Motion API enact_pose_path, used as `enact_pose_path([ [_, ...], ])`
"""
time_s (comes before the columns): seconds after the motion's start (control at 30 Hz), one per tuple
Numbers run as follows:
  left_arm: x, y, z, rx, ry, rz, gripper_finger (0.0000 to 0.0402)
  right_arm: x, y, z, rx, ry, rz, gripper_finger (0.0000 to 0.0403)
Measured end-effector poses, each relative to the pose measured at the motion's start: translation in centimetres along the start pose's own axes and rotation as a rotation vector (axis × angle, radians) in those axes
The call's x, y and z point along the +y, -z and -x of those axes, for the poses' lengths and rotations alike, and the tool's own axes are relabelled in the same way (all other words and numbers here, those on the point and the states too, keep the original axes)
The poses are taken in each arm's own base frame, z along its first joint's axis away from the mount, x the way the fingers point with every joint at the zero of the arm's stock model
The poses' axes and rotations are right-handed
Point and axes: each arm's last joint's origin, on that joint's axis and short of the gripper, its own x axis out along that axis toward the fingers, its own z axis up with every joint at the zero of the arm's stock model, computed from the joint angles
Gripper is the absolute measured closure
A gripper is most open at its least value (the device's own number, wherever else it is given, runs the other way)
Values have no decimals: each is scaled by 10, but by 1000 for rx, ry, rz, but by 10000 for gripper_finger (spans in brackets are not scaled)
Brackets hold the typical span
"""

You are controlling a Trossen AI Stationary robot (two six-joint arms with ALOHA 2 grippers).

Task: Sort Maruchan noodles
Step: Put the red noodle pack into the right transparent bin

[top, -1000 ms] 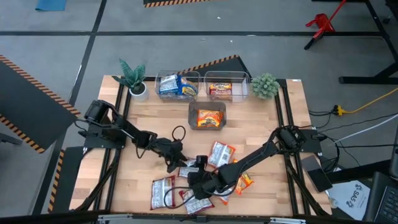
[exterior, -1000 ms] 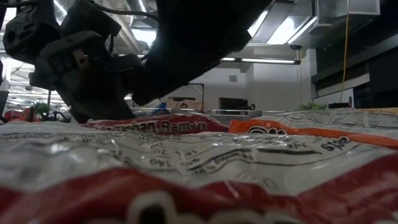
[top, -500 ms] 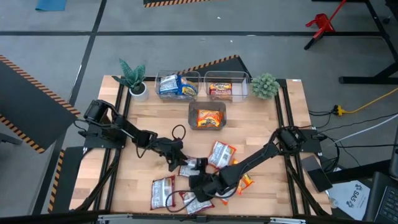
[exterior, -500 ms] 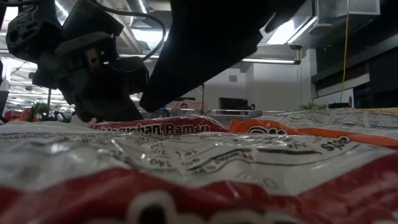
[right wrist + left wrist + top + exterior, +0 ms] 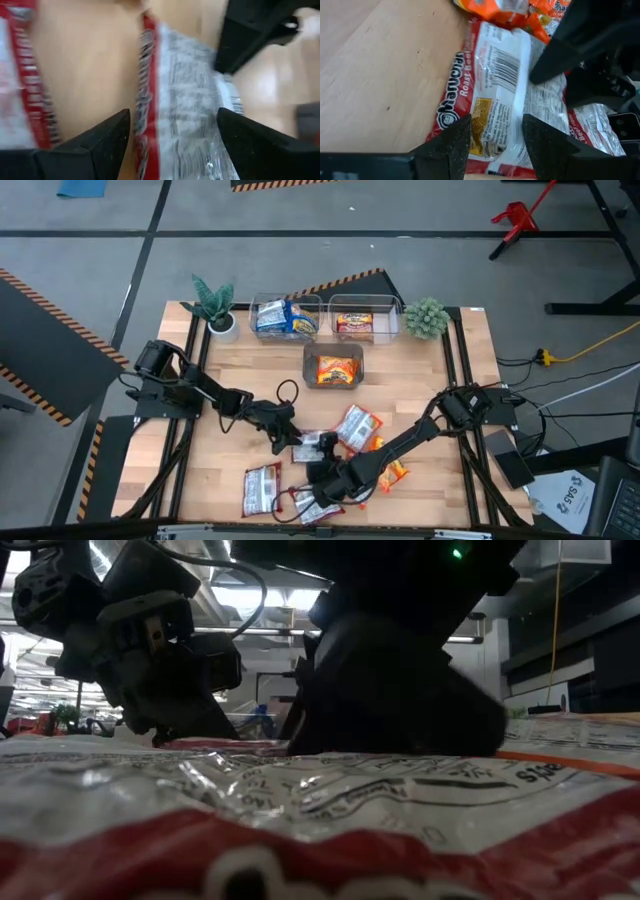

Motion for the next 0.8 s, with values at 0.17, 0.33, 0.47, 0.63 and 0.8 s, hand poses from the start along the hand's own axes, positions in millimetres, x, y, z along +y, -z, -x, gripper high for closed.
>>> enact_pose_path([
  [0.17, 0, 0, 0, 4, 6, -1, 230, -10, 3, -6, 50, 19, 21, 110],
  [0.33, -1, 0, 0, -3, 21, -2, 230, -13, 6, -7, 84, 38, 42, 139],
  [0.47, -3, -2, 3, -5, 50, 17, 230, -13, 8, -6, 102, 40, 78, 199],
  [0.63, -6, -13, 12, -34, 81, 79, 230, -20, -4, 6, 132, 42, 102, 276],
  [0.8, -9, -35, 28, -97, 150, 128, 230, -35, -23, 20, 179, -34, 90, 320],
])
